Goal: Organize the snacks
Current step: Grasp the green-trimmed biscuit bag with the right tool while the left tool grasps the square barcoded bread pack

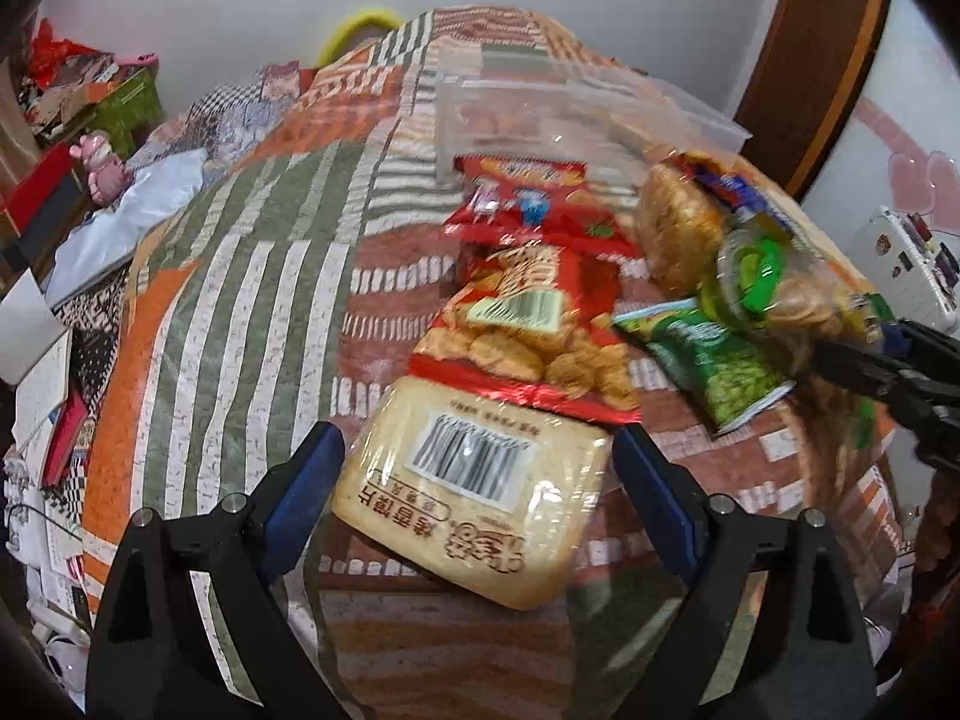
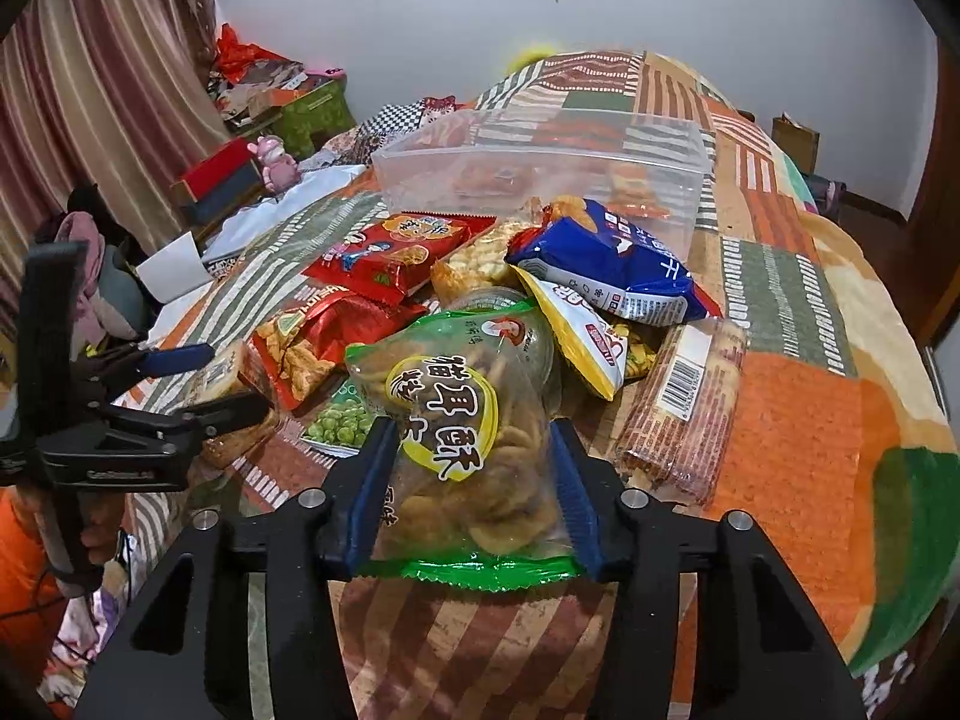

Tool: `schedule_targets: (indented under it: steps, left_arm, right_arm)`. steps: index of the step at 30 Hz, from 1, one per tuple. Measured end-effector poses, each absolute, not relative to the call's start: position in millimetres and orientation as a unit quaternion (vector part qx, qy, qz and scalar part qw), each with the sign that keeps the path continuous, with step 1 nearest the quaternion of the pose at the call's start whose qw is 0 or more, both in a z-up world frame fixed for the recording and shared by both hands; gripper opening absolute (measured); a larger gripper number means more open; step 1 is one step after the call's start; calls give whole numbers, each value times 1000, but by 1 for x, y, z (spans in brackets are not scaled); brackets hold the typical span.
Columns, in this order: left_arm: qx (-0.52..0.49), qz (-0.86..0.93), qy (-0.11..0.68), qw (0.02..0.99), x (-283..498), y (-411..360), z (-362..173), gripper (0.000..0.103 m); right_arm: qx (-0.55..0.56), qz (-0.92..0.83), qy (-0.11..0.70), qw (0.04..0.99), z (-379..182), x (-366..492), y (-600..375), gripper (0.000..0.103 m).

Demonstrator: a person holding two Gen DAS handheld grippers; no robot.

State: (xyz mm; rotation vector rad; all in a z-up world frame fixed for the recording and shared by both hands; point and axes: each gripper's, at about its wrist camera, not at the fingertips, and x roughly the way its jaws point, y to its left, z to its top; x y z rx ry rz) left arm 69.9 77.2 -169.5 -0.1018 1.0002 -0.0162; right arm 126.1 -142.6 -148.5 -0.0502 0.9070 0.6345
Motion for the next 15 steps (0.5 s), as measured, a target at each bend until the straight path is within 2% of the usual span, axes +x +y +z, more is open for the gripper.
schedule_targets:
  steps: [9,15]
  left_arm:
    - [-84,-11,473,877,68,87,-171,90]
    - [-90,-1,440,894,64,90,-145,90]
  right_arm:
    - [-14,317,412,854,-133,122,-145,44]
    - [-12,322,387,864,-114,122,-146,44]
